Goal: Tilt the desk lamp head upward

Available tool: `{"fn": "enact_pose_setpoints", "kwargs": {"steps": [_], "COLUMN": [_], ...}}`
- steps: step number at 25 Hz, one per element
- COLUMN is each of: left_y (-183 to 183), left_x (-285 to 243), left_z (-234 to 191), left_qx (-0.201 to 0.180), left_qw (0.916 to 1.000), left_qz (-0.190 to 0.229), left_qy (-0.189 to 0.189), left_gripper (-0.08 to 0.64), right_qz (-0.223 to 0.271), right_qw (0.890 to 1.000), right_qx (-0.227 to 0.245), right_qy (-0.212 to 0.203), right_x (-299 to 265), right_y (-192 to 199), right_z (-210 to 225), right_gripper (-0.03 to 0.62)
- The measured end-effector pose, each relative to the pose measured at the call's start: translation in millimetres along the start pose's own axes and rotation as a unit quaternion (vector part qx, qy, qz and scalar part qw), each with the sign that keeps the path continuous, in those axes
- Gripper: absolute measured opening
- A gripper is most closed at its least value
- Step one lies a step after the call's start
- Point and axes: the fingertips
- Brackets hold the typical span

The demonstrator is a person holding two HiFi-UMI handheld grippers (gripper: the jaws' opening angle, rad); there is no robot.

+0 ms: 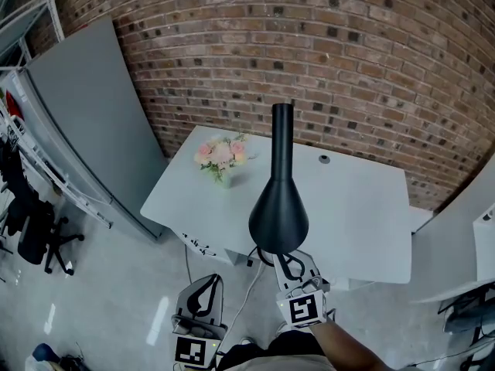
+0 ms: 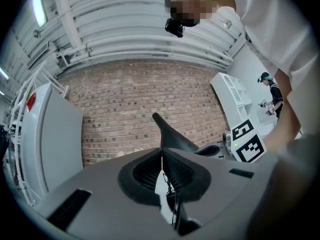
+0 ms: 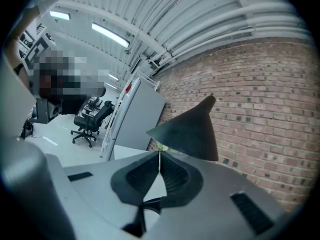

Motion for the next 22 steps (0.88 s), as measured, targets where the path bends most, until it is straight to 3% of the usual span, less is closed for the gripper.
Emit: {"fn": "enact_pose_setpoints", "kwargs": {"steps": [22], "left_y": [6.9], "left_x": [-1.3], "left_z": [-3.3], "left_qx": [-0.006], "left_qw": [0.9999], "left_qz": [-0.012], "left_qy": [0.001], "left_gripper": [0.014], "right_qz": [0.027], "right_qw": [0.999], "right_qx": [-0.003], "right_qy": [0.021], "right_x": [-2.8], "right_y": [-5.7], "right_z": [5.4], "right_gripper": [0.018]}}
Point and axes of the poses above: the fingertips, and each gripper's own axes: x backward along the fingers, z to its right, y out of its underside
